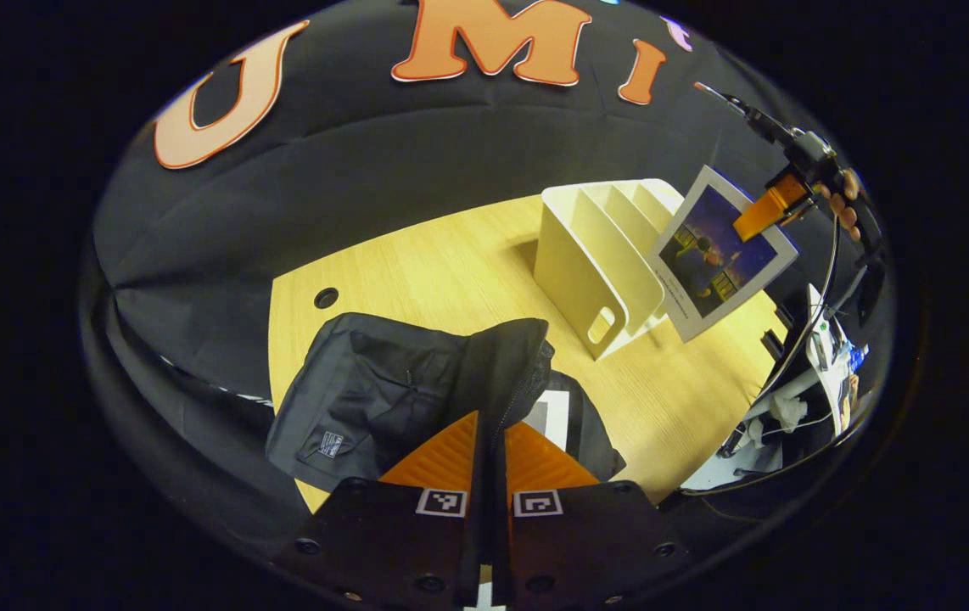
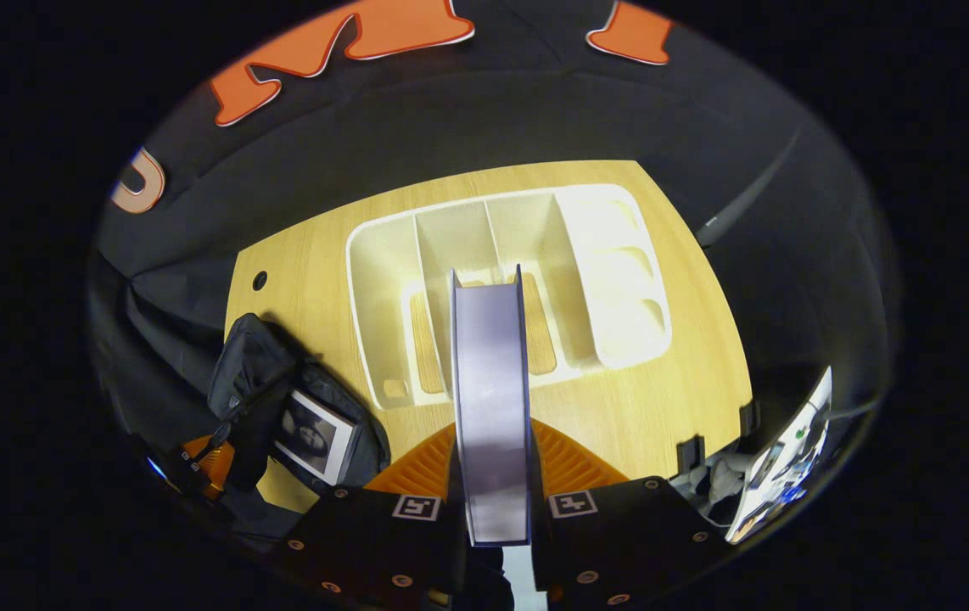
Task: Open the schoolbag, grab two books from the bookshelf and put them into the schoolbag.
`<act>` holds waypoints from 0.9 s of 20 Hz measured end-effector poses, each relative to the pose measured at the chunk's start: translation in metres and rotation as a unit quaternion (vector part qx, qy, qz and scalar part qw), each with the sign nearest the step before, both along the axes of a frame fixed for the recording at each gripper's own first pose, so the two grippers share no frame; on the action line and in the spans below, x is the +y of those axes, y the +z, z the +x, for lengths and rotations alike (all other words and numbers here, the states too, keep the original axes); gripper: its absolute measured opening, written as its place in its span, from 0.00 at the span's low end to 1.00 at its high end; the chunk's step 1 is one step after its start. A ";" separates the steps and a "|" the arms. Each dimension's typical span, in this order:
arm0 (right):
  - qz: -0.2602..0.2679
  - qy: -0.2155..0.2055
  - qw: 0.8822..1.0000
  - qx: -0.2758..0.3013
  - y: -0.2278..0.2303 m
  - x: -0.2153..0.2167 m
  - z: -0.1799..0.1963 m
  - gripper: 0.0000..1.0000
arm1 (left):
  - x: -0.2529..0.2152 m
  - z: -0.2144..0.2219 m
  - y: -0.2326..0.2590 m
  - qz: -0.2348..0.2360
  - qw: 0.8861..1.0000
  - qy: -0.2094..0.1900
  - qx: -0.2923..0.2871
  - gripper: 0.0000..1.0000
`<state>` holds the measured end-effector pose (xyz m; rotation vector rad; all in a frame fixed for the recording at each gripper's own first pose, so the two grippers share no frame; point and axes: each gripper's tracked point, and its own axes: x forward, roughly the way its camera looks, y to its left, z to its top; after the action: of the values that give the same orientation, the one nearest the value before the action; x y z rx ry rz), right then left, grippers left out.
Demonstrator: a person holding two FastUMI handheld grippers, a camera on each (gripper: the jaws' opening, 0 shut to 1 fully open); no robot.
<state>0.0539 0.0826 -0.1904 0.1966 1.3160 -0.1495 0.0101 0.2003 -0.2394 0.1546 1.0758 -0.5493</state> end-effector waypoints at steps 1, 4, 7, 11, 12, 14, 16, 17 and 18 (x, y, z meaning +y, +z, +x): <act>0.001 -0.009 1.000 0.001 0.001 0.004 -0.013 0.32 | 0.003 -0.001 0.000 -0.001 1.000 -0.012 -0.002 0.06; 0.016 -0.034 0.999 -0.004 0.009 0.021 -0.045 0.32 | 0.003 0.000 0.003 -0.010 0.999 -0.045 -0.008 0.06; 0.036 -0.057 0.998 -0.017 0.028 0.038 -0.083 0.32 | 0.008 -0.002 0.003 -0.018 0.997 -0.067 -0.013 0.06; 0.114 -0.090 0.989 -0.042 0.038 0.081 -0.107 0.32 | 0.011 -0.003 0.008 -0.028 0.996 -0.087 -0.017 0.06; 0.141 -0.098 0.984 -0.052 0.041 0.093 -0.111 0.32 | 0.012 -0.001 0.009 -0.028 0.995 -0.092 -0.019 0.06; 0.175 -0.103 0.976 -0.074 0.048 0.109 -0.110 0.32 | 0.014 0.002 0.013 -0.031 0.994 -0.101 -0.028 0.06; 0.201 -0.108 0.969 -0.096 0.047 0.120 -0.109 0.31 | 0.015 0.006 0.018 -0.035 0.993 -0.105 -0.036 0.06; 0.220 -0.112 0.964 -0.103 0.045 0.128 -0.105 0.32 | 0.016 0.007 0.021 -0.037 0.993 -0.105 -0.038 0.06; 0.245 -0.117 0.957 -0.106 0.043 0.140 -0.102 0.31 | 0.017 0.009 0.023 -0.038 0.993 -0.102 -0.042 0.06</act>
<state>-0.0483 0.2225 -0.1471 0.7727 1.0930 0.0015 0.0193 0.2169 -0.2162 0.2202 0.9618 -0.7612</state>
